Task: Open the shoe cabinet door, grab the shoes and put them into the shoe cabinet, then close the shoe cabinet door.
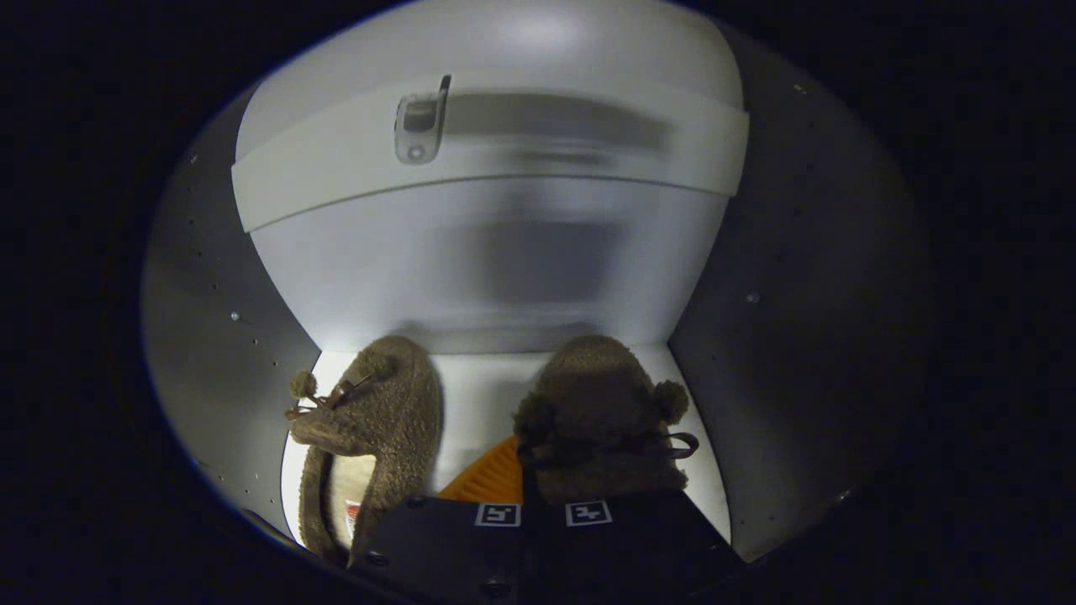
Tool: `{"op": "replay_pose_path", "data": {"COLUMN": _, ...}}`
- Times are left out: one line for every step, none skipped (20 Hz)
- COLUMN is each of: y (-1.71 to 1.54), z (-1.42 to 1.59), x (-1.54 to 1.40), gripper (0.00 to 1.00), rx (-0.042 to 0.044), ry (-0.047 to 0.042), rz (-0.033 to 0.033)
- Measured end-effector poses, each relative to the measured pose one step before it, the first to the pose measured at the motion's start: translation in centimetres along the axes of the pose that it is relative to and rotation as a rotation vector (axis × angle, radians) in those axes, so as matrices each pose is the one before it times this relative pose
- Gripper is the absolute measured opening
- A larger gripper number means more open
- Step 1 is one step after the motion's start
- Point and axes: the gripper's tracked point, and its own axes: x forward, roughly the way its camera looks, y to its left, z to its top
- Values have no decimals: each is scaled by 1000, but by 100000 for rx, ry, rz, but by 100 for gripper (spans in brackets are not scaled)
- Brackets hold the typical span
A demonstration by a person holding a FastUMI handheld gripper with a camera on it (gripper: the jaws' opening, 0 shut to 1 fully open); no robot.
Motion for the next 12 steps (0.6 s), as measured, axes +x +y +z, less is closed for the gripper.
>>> {"op": "replay_pose_path", "data": {"y": 105, "z": 318, "x": 232, "gripper": 4, "rx": -1294, "ry": -1988, "rz": -1012}}
{"op": "replay_pose_path", "data": {"y": 66, "z": -80, "x": 144, "gripper": 5, "rx": -1375, "ry": -416, "rz": -409}}
{"op": "replay_pose_path", "data": {"y": 91, "z": -296, "x": 18, "gripper": 5, "rx": -1113, "ry": 637, "rz": 260}}
{"op": "replay_pose_path", "data": {"y": 27, "z": 14, "x": -268, "gripper": 8, "rx": -356, "ry": -227, "rz": -416}}
{"op": "replay_pose_path", "data": {"y": 130, "z": -142, "x": -57, "gripper": 11, "rx": 1, "ry": 281, "rz": 737}}
{"op": "replay_pose_path", "data": {"y": 528, "z": -65, "x": -414, "gripper": 20, "rx": -551, "ry": -124, "rz": 2566}}
{"op": "replay_pose_path", "data": {"y": 41, "z": -75, "x": -275, "gripper": 29, "rx": -1335, "ry": -570, "rz": -369}}
{"op": "replay_pose_path", "data": {"y": -277, "z": -111, "x": -745, "gripper": 38, "rx": -2005, "ry": -466, "rz": -1916}}
{"op": "replay_pose_path", "data": {"y": -213, "z": -150, "x": -115, "gripper": 47, "rx": -1199, "ry": -168, "rz": -1254}}
{"op": "replay_pose_path", "data": {"y": 53, "z": -250, "x": -628, "gripper": 56, "rx": -968, "ry": 331, "rz": -830}}
{"op": "replay_pose_path", "data": {"y": -188, "z": -273, "x": -596, "gripper": 61, "rx": -495, "ry": 476, "rz": -1404}}
{"op": "replay_pose_path", "data": {"y": -170, "z": 74, "x": -697, "gripper": 67, "rx": -111, "ry": -1065, "rz": -1129}}
